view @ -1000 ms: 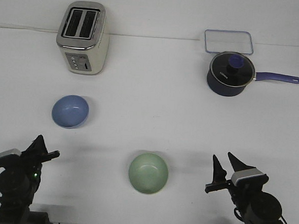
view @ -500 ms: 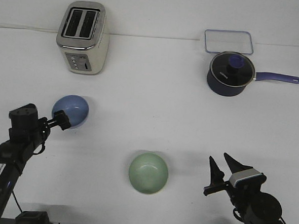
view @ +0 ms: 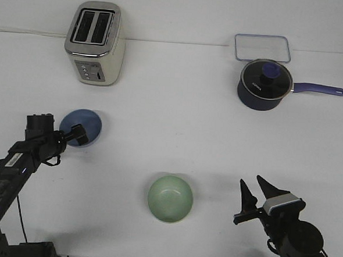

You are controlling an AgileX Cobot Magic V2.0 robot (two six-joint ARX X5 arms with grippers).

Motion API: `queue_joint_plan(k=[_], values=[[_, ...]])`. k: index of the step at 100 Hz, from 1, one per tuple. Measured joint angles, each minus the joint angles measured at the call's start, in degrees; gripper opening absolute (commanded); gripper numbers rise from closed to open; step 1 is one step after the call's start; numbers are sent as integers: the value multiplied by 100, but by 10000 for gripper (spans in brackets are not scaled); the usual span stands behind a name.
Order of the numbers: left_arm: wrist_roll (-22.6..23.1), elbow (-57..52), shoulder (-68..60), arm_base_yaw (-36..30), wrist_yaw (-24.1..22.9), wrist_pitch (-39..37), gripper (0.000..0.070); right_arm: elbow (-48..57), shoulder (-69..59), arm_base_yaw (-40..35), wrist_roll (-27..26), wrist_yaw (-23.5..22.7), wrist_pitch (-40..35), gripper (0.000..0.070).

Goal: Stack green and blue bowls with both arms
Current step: 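Lift the blue bowl with the left gripper over the green bowl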

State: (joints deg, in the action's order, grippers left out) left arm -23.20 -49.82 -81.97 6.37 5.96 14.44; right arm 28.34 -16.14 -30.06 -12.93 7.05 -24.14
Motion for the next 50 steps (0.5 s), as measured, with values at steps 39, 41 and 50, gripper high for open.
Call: queue_joint_plan(k=[39,41,50], values=[[243,-11,50,-2,109,-216,14,0,0,0,0,0,0,337],[289,-11,90,-2,151,-205,14,0,0,0,0,0,0,337],[446,-11,341,-66,350,-205,14,0,0,0,0,0,0,337]])
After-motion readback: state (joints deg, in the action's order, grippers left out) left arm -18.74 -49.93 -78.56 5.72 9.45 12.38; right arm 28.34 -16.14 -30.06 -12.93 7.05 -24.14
